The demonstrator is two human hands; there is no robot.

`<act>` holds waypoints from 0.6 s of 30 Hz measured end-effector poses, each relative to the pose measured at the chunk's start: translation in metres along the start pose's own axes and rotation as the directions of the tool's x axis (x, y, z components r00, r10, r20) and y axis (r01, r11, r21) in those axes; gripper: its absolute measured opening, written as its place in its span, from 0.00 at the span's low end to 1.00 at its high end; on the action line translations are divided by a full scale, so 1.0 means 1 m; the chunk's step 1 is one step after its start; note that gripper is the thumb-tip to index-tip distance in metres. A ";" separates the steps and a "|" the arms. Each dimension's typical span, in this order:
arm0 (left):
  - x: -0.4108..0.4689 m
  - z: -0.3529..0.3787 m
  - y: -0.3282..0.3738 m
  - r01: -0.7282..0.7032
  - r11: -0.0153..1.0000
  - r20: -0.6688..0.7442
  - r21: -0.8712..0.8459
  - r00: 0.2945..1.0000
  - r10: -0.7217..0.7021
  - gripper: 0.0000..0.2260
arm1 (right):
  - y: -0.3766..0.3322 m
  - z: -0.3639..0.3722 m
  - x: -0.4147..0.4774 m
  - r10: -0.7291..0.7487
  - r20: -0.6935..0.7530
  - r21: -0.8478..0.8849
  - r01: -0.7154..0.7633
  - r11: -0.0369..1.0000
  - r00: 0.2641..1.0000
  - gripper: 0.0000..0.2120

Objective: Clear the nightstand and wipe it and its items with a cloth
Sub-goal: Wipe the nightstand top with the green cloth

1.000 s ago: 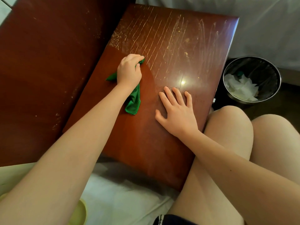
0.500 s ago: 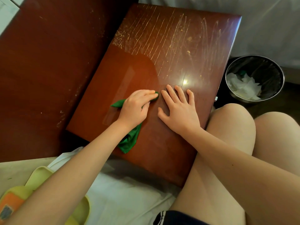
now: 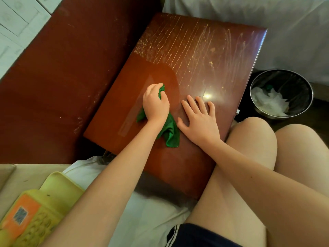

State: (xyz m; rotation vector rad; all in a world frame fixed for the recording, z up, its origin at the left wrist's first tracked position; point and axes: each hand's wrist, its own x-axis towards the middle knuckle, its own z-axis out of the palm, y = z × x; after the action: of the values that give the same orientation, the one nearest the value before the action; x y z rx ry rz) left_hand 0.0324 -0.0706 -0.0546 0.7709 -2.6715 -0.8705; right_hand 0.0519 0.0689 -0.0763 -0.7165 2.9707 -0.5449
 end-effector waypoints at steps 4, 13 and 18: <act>0.007 -0.035 -0.009 -0.211 0.961 0.332 0.179 0.932 0.143 0.21 | 0.001 -0.001 0.000 -0.002 0.024 0.014 0.002 1.000 1.000 0.27; -0.025 -0.054 -0.034 -0.517 0.708 0.574 0.480 0.796 0.192 0.32 | 0.002 -0.005 -0.001 -0.011 0.041 0.039 0.010 0.999 0.999 0.27; -0.051 -0.056 -0.030 -0.170 0.771 0.310 0.613 0.950 -0.036 0.30 | 0.004 -0.006 -0.002 -0.036 0.036 0.087 0.033 0.996 0.999 0.24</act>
State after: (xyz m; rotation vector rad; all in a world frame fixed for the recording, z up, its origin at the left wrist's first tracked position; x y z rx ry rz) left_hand 0.1080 -0.0899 -0.0301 0.6903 -3.2944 -0.0194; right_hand 0.0516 0.0754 -0.0719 -0.7630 2.8849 -0.6494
